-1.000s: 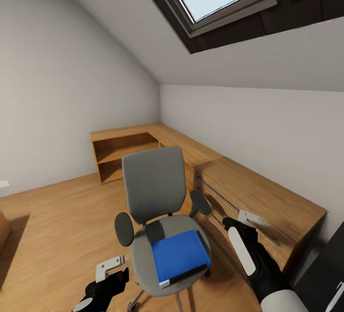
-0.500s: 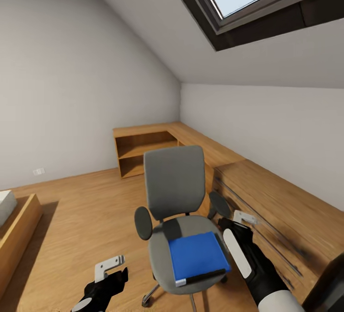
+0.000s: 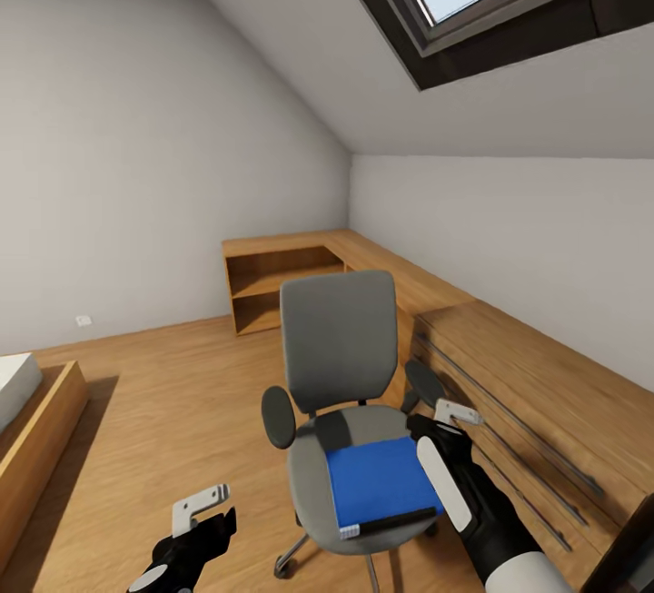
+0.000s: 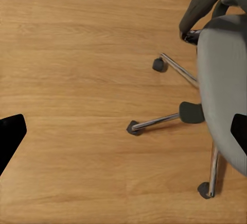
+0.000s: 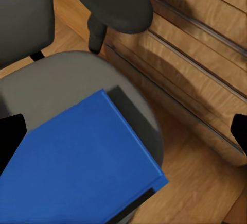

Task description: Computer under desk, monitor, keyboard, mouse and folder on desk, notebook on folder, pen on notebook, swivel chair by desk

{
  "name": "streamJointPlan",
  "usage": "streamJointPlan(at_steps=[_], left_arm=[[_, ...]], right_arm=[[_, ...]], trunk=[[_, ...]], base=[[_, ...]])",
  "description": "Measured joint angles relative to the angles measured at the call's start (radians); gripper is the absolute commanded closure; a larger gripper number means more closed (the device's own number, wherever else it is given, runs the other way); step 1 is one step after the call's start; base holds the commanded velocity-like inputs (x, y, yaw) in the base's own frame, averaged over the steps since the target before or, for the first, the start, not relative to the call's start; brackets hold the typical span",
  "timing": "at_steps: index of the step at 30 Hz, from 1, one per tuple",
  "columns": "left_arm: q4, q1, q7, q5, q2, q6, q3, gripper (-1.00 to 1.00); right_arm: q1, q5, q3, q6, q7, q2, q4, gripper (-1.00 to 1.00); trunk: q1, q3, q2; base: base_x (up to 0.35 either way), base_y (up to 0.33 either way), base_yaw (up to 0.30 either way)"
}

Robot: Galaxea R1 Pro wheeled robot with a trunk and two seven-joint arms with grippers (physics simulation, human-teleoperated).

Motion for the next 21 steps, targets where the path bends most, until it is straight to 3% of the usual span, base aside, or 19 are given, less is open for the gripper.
streamJointPlan(at_steps=[6,15,21], left_arm=[[0.000,0.000,-0.001,0.000,0.000,0.000,0.001,-1.00],[0.000,-0.001,-0.001,0.000,0.001,0.000,0.004,-1.00],[0.000,0.000,-0.001,0.000,0.002,0.000,0.005,-1.00]], right_arm=[[0.000,0.000,0.009,-0.001,-0.001,0.001,-0.001,-1.00],[0.000,0.001,0.032,-0.003,-0.004,0.027,-0.006,-1.00],[0.000,0.003,0.035,-0.028,-0.006,0.028,-0.006,-1.00]], trunk=[[0.023,-0.019,-0.042],[0.058,-0.047,-0.105],[0.065,-0.053,-0.119]], base=[[0.000,0.000,0.001],[0.000,0.000,0.006],[0.000,0.000,0.260]])
